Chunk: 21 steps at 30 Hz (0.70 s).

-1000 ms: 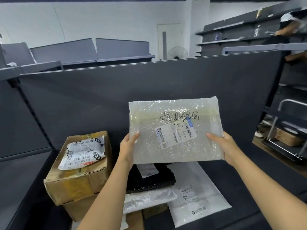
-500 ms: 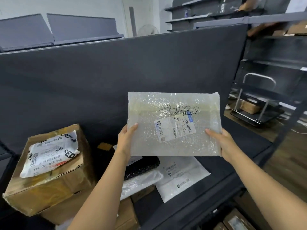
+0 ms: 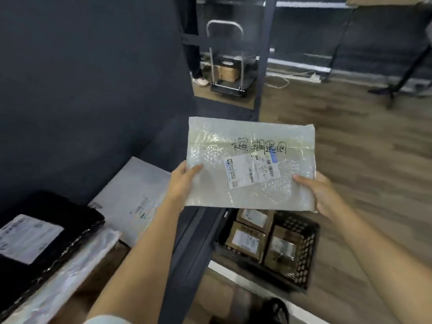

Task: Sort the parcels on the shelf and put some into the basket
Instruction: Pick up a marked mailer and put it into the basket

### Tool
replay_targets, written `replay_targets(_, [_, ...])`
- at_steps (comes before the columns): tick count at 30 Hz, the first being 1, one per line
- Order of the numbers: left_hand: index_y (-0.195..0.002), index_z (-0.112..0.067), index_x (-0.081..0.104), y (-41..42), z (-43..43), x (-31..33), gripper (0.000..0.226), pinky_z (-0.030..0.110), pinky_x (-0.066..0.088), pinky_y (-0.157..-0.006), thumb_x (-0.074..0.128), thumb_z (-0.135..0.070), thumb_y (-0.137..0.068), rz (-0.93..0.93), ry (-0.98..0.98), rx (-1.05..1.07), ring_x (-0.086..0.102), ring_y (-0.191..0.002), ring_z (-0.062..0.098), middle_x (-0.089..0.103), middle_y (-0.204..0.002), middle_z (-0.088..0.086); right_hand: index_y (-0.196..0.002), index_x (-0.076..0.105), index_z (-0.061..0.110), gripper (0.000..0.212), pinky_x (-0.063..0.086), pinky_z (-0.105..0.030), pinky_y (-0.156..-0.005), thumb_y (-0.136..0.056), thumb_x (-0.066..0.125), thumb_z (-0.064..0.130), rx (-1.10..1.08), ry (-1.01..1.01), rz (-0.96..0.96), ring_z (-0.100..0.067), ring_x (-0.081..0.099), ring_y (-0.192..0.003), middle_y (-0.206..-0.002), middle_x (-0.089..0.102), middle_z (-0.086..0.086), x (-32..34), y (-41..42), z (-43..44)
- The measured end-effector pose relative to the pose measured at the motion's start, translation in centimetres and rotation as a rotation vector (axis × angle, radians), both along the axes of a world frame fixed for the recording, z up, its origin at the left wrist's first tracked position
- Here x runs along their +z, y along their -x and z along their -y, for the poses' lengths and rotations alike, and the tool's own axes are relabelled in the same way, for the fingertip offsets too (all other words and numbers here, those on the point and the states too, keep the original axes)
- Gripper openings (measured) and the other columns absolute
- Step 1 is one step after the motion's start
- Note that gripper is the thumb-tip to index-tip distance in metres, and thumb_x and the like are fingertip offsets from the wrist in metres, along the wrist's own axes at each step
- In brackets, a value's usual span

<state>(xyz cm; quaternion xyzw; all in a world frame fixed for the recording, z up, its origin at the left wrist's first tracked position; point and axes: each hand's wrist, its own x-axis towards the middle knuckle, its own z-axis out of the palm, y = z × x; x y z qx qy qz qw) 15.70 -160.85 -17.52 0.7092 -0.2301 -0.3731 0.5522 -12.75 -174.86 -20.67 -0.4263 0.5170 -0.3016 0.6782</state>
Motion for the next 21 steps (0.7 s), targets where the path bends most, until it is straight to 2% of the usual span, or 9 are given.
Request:
replay_targets(2, [-0.098, -0.021, 0.067, 2.2, 2.3, -1.3, 0.009, 0.017, 0.053, -0.059, 0.064, -0.022, -0.09, -0.021, -0.042, -0.046, 0.069, -0.075, 0.007, 0.072, -0.092, -0.004, -0.119, 0.057, 0.011, 0.039, 0.049, -0.049, -0.093, -0.082, 0.068, 0.009, -0.039, -0.02, -0.021, -0.034, 0.064, -0.105, -0.117, 0.066, -0.016, -0.8, 3.2, 0.8])
replay_targets(4, [-0.109, -0.013, 0.066, 4.2, 4.3, -2.7, 0.021, 0.028, 0.057, -0.073, 0.063, -0.022, -0.09, -0.06, -0.079, -0.105, 0.07, -0.088, 0.017, 0.071, -0.104, 0.005, -0.12, 0.057, 0.012, 0.039, 0.049, -0.052, -0.094, -0.082, 0.067, 0.008, -0.06, -0.035, -0.044, -0.034, 0.064, -0.104, -0.117, 0.066, -0.016, -1.4, 5.9, 1.6])
replay_targets(6, [-0.115, -0.011, 0.065, 6.5, 6.0, -4.2, 0.027, 0.042, 0.054, -0.089, 0.063, -0.022, -0.091, -0.084, -0.136, -0.146, 0.067, -0.1, 0.026, 0.069, -0.114, 0.009, -0.122, 0.055, 0.01, 0.041, 0.052, -0.05, -0.087, -0.083, 0.066, 0.006, -0.083, -0.039, -0.078, -0.032, 0.065, -0.097, -0.114, 0.066, -0.014, -2.2, 8.5, 2.7])
replay_targets(8, [-0.118, -0.009, 0.063, 9.0, 7.1, -6.6, 0.028, 0.044, 0.052, -0.094, 0.062, -0.018, -0.091, -0.145, -0.19, -0.169, 0.064, -0.105, 0.028, 0.067, -0.119, 0.01, -0.12, 0.055, 0.011, 0.04, 0.056, -0.041, -0.074, -0.083, 0.067, 0.005, -0.076, -0.032, -0.134, -0.024, 0.066, -0.087, -0.107, 0.068, -0.01, -2.8, 10.9, 4.2])
replay_targets(10, [-0.122, -0.007, 0.058, 11.8, 7.7, -9.6, 0.031, 0.041, 0.052, -0.09, 0.059, -0.013, -0.092, -0.221, -0.267, -0.159, 0.061, -0.109, 0.03, 0.062, -0.123, 0.014, -0.111, 0.059, 0.011, 0.031, 0.059, -0.032, -0.067, -0.082, 0.069, 0.004, -0.04, -0.013, -0.227, -0.018, 0.068, -0.08, -0.105, 0.067, -0.009, -3.7, 12.9, 6.2])
replay_targets(13, [-0.129, 0.004, 0.045, 15.8, 7.7, -13.3, 0.039, 0.036, 0.048, -0.077, 0.052, -0.011, -0.094, -0.417, -0.461, -0.065, 0.053, -0.115, 0.044, 0.049, -0.133, 0.029, -0.087, 0.062, 0.016, 0.024, 0.054, -0.017, -0.058, -0.081, 0.067, -0.007, 0.066, 0.057, -0.414, -0.007, 0.067, -0.065, -0.1, 0.064, -0.011, -5.4, 14.7, 9.3])
replay_targets(16, [-0.121, -0.01, 0.045, 19.0, 7.0, -16.8, 0.03, 0.047, 0.044, -0.101, 0.056, -0.019, -0.094, -0.677, -0.567, 0.001, 0.047, -0.123, 0.038, 0.04, -0.144, 0.017, -0.109, 0.063, 0.008, 0.03, 0.049, -0.031, -0.08, -0.081, 0.068, -0.002, 0.212, 0.064, -0.678, -0.025, 0.063, -0.092, -0.112, 0.065, -0.013, -8.5, 14.6, 11.9])
replay_targets(19, [-0.138, -0.012, 0.036, 22.2, 7.0, -22.1, 0.052, 0.048, 0.049, -0.09, 0.059, -0.026, -0.093, -0.924, -0.567, 0.097, 0.047, -0.124, 0.037, 0.039, -0.146, 0.019, -0.123, 0.06, 0.011, 0.038, 0.043, -0.032, -0.082, -0.086, 0.06, 0.006, 0.374, 0.171, -0.992, -0.03, 0.06, -0.108, -0.119, 0.065, -0.014, -13.2, 13.1, 13.6])
replay_targets(21, [-0.139, -0.011, 0.039, 24.6, 7.8, -25.9, 0.057, 0.05, 0.046, -0.096, 0.064, -0.026, -0.09, -1.06, -0.622, 0.168, 0.047, -0.126, 0.035, 0.043, -0.144, 0.017, -0.136, 0.048, 0.018, 0.049, 0.042, -0.035, -0.088, -0.088, 0.055, 0.012, 0.459, 0.31, -1.229, -0.032, 0.058, -0.111, -0.119, 0.064, -0.014, -17.2, 12.1, 13.9])
